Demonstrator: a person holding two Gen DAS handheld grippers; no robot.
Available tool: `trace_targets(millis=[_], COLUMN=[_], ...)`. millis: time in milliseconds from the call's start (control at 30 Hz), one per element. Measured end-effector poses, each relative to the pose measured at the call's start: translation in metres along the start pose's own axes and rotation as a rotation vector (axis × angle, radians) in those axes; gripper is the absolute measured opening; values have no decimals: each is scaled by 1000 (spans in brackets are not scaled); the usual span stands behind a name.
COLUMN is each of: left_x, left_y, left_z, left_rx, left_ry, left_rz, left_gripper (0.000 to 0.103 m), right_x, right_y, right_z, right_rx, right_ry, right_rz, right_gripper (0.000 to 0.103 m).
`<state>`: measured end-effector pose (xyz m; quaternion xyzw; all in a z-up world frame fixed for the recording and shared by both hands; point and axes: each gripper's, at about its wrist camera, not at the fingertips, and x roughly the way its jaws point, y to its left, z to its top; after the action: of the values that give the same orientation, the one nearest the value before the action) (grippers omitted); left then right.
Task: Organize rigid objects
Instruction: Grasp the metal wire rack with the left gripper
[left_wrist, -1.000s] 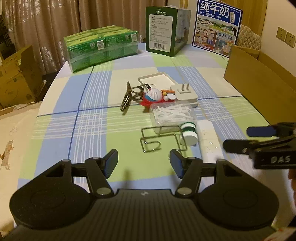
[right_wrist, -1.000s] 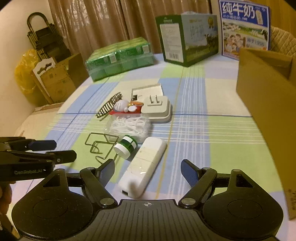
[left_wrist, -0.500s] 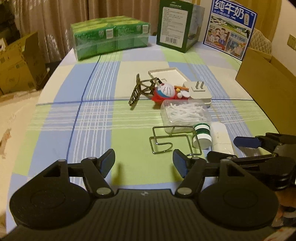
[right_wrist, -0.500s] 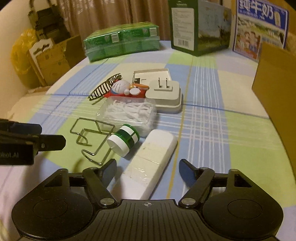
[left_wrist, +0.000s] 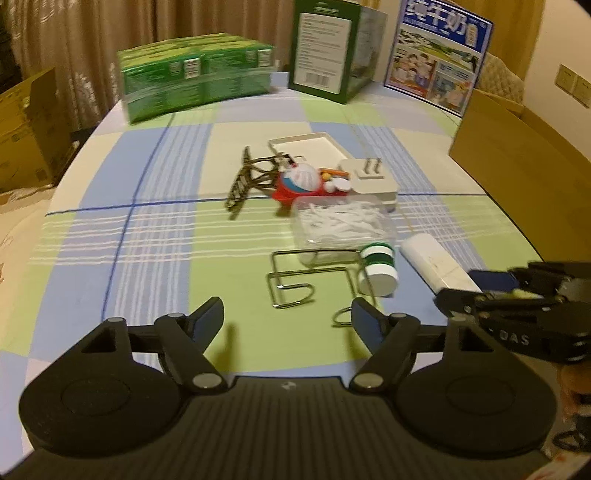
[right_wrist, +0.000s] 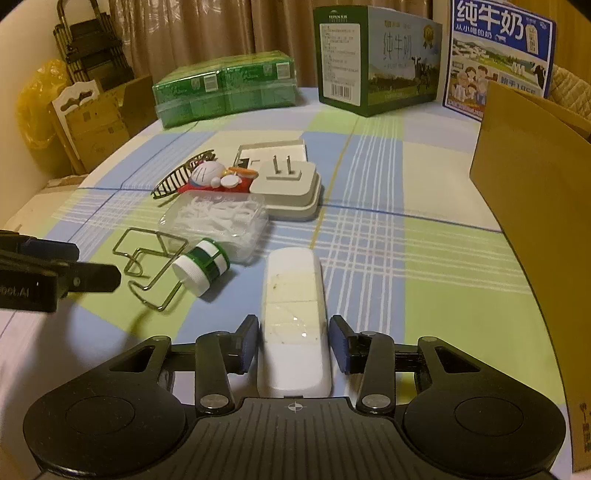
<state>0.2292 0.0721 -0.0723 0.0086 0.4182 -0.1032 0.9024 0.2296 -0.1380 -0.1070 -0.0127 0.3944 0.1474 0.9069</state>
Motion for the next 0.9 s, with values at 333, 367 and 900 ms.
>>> trace_targets(millis=[333, 367, 900], left_x=[21, 24, 13], left_y=[-22, -23, -16], left_z=[4, 5, -10], left_rx=[88, 95, 98], left_ry=[3, 6, 14], left_rz=[-30, -25, -27], left_gripper=[79, 79, 62], right_x=[9, 8, -5], right_y=[4, 2, -13], right_z=[6, 6, 2], right_rx=[-29, -23, 39], right_ry=[7, 7, 34], right_rz=[-45, -42, -28], right_gripper=[37, 37, 37])
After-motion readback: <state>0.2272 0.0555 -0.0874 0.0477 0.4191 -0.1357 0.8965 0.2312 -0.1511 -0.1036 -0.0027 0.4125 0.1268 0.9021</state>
